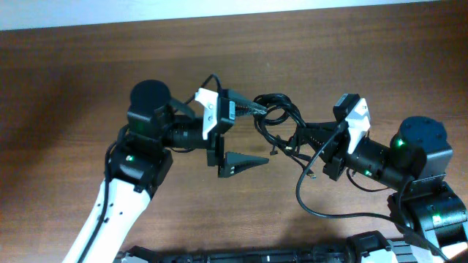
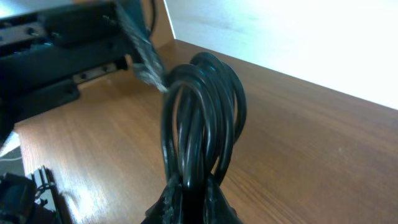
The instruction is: Untangle cables
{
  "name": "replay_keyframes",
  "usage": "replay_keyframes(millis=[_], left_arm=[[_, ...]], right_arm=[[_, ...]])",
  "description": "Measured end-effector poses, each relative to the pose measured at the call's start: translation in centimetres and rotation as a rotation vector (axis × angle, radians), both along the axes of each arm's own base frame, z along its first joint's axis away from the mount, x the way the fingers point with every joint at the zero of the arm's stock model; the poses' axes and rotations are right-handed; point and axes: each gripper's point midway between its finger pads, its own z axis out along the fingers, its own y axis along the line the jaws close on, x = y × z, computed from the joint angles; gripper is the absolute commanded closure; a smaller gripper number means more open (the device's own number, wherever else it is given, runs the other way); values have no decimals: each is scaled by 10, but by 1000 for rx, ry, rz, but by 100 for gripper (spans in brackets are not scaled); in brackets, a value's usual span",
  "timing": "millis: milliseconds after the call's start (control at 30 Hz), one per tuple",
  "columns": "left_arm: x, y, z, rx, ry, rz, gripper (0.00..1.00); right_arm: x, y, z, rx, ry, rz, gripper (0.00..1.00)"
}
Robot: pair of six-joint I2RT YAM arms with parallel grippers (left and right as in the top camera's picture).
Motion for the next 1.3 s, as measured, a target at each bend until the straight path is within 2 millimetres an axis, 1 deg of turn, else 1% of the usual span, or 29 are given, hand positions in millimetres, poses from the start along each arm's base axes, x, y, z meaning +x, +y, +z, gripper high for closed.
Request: replay_keyframes(millis=[133,233,300,367,400,467,567,667,767,867,967,1067,1100,1133,1167,1200,1267,1300], left_arm=[[4,-3,-10,11,30,-19,7],[5,-4,-11,12,32,-16,9],[7,-4,-10,11,24,-9,9],[8,-4,-5,-6,-18,-12,7],[7,-4,-1,-19,-47,-14,9],[8,-4,3,-31,-75,-11,11],[14,2,7,-36,-94,21,16],[25,10,5,-28,-84,68,13],[28,11,2,-17,-63,83,11],[25,9,-2,-4,-33,79,10],[18,3,-5,3,-14,50,7],[13,-1,-5,4,-14,34,7],[12,-2,-5,3,-14,30,8],[6,-6,-5,3,-15,10,17],[4,-9,-5,4,-14,1,31],[2,-11,-5,4,-18,-5,49],[2,-12,-5,5,-19,-3,86],[3,-12,-6,7,-22,4,95]], right_arm=[[-1,2,4,-9,-41,22,96],[-1,2,5,-9,-45,26,96],[0,1,4,-13,-46,20,96],[3,-2,1,-26,-37,-7,96],[4,-3,0,-30,-36,-18,96],[6,-4,0,-34,-37,-28,96],[6,-5,0,-35,-38,-30,96],[4,-3,1,-29,-37,-15,96],[2,-1,2,-24,-39,-2,96],[2,2,10,-10,-75,20,96],[1,3,11,-6,-81,30,96],[0,4,12,-3,-81,37,96],[-1,4,12,-1,-81,40,96],[-1,4,12,-1,-83,41,96],[-1,5,13,0,-85,44,96],[-1,5,13,0,-85,44,96],[-1,5,14,2,-88,49,96],[-2,6,14,3,-88,52,96]])
